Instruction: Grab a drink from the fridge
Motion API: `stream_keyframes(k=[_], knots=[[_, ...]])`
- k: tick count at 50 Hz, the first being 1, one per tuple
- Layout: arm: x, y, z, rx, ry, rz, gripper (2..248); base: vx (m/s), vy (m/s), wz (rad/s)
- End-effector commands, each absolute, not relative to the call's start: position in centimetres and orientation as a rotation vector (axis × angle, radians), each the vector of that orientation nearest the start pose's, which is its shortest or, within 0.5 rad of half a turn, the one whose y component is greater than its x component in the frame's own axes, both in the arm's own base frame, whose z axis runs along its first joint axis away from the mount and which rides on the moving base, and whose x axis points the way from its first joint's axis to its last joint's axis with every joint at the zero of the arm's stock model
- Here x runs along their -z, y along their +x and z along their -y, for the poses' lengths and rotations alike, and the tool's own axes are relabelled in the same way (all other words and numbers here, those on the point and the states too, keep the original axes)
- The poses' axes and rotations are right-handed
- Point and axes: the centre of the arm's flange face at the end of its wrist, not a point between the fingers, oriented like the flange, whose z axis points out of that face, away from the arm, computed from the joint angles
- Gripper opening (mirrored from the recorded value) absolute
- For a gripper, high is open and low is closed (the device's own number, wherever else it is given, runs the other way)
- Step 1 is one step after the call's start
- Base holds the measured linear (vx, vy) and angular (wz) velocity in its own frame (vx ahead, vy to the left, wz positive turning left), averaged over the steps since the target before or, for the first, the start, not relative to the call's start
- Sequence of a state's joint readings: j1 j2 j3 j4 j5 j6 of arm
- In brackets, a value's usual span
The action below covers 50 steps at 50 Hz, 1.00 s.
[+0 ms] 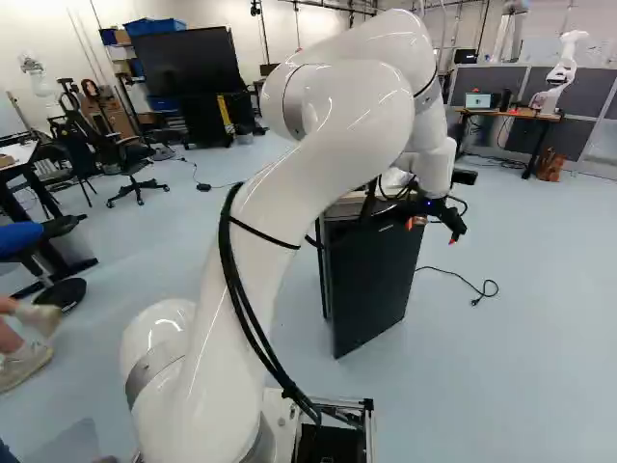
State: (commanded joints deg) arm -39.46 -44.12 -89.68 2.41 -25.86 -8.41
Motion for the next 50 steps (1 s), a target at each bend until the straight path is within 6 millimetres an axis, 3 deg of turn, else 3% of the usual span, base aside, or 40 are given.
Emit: stream_keyframes(k=[30, 50], knots=[[-36.8, 55.6, 43.8, 0.521, -3.087, -0.884, 247, 0.000, 0.000, 0.000], [-37.0, 54.0, 41.2, 0.478, -3.088, -0.859, 247, 0.000, 0.000, 0.000]])
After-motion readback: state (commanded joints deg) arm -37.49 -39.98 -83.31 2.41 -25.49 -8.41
